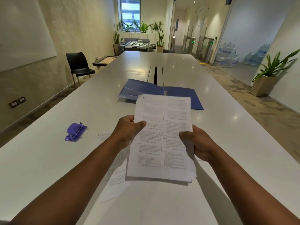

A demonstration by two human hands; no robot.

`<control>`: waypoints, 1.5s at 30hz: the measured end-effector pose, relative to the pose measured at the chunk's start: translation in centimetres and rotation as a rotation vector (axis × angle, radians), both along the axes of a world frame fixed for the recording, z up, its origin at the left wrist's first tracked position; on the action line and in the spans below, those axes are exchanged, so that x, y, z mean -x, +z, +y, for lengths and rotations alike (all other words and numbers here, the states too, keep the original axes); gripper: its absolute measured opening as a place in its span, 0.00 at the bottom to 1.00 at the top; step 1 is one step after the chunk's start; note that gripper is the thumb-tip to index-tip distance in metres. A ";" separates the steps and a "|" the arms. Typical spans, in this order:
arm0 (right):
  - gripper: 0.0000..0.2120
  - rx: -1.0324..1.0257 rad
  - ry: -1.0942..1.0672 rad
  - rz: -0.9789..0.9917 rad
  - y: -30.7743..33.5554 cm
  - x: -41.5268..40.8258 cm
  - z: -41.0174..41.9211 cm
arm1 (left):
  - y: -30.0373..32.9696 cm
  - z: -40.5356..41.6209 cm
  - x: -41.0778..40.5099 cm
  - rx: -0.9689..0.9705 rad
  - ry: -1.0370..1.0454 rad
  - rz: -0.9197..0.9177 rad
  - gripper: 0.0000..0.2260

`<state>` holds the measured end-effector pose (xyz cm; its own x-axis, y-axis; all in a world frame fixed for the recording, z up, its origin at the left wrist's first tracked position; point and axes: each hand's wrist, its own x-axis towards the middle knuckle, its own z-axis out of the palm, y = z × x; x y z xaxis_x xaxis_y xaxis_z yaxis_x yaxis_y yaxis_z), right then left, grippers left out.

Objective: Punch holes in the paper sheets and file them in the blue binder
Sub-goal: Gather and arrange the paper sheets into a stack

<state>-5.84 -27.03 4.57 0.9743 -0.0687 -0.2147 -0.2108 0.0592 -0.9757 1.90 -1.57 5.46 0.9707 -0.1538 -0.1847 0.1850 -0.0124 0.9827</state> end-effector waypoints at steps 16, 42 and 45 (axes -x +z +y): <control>0.10 0.130 -0.077 0.411 -4.7 0.1 0.4 | -4.3 -0.2 1.5 -0.306 -0.007 0.228 0.20; 0.11 0.127 -0.158 -0.323 2.4 3.1 2.5 | 1.5 -0.9 5.0 0.094 0.129 -0.455 0.12; 0.10 0.130 -0.160 -0.331 2.0 3.2 2.7 | 0.9 -0.7 5.1 0.044 0.154 -0.471 0.11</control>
<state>-9.08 -24.31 6.61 0.9643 -0.2309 0.1298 0.1183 -0.0628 -0.9910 -3.21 -2.29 6.35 0.9593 0.0003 0.2824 -0.2823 0.0239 0.9590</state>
